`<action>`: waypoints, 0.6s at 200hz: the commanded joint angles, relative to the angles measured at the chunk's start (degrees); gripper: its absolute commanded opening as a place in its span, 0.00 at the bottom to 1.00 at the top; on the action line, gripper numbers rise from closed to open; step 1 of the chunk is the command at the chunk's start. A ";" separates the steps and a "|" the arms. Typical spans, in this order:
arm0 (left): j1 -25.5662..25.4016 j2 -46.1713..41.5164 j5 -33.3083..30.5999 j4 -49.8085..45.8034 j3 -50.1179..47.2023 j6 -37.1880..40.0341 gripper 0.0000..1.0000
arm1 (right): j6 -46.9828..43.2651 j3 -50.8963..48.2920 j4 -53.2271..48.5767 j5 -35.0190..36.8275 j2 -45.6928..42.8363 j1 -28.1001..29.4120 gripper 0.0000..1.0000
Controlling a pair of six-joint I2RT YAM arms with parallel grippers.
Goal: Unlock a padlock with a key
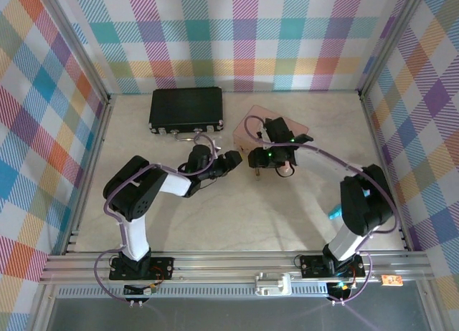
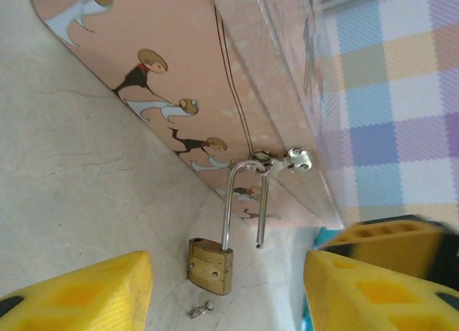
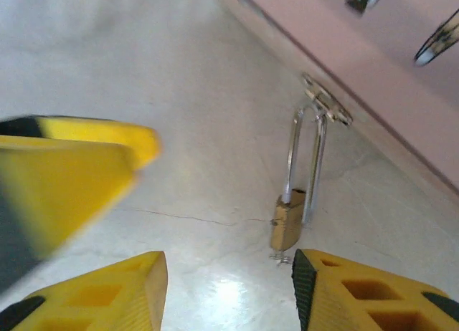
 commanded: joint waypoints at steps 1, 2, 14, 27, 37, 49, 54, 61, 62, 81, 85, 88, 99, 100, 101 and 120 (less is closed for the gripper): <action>-1.98 0.10 1.63 -9.74 5.69 8.20 0.56 | 2.64 2.39 -3.96 0.18 -3.36 -0.10 0.51; -2.08 0.08 1.55 -10.36 5.97 8.52 0.56 | 2.63 2.40 -4.04 0.34 -3.47 -0.13 0.51; -3.24 -0.04 0.59 -17.04 8.94 12.77 0.56 | 2.70 2.18 -4.12 2.01 -5.02 -1.00 0.52; -4.39 0.31 -1.06 -22.83 11.65 16.80 0.56 | 2.54 1.05 -3.35 3.69 -6.79 -2.68 0.53; -4.81 1.18 -1.64 -24.99 13.35 18.21 0.56 | 2.86 -0.45 -2.13 4.60 -8.55 -4.47 0.54; -4.88 2.83 -1.03 -26.03 14.91 18.59 0.51 | 3.06 -2.36 -0.79 4.44 -10.35 -6.86 0.54; -4.94 3.59 -0.90 -26.53 15.60 18.58 0.49 | 3.06 -3.13 -0.37 4.16 -11.16 -7.86 0.54; -4.98 4.55 -0.81 -27.36 16.52 18.58 0.46 | 3.13 -4.12 0.22 4.04 -12.18 -9.08 0.54; -4.99 4.63 -0.81 -27.47 16.66 18.55 0.46 | 3.14 -4.28 0.34 3.98 -12.32 -9.23 0.54; -5.08 6.51 -1.65 -29.62 18.37 18.37 0.40 | 2.89 -6.62 2.21 3.46 -14.08 -11.92 0.54; -5.07 6.83 -1.75 -29.69 18.57 18.28 0.39 | 2.80 -6.99 2.55 3.47 -14.21 -12.37 0.54; -5.08 6.99 -1.80 -29.74 18.70 18.17 0.39 | 2.78 -7.18 2.75 3.32 -14.23 -12.71 0.54; -5.09 7.54 -2.58 -30.12 19.14 17.63 0.36 | 2.68 -7.68 3.26 2.54 -14.00 -13.91 0.54; -5.09 7.62 -2.66 -30.08 19.16 17.54 0.36 | 2.69 -7.69 3.27 2.44 -13.98 -14.02 0.54; -5.09 7.66 -2.75 -30.11 19.16 17.50 0.36 | 2.70 -7.69 3.31 2.35 -13.92 -14.17 0.54; -5.08 8.70 -3.46 -30.10 19.88 16.59 0.34 | 3.24 -8.38 4.84 1.62 -13.30 -16.02 0.54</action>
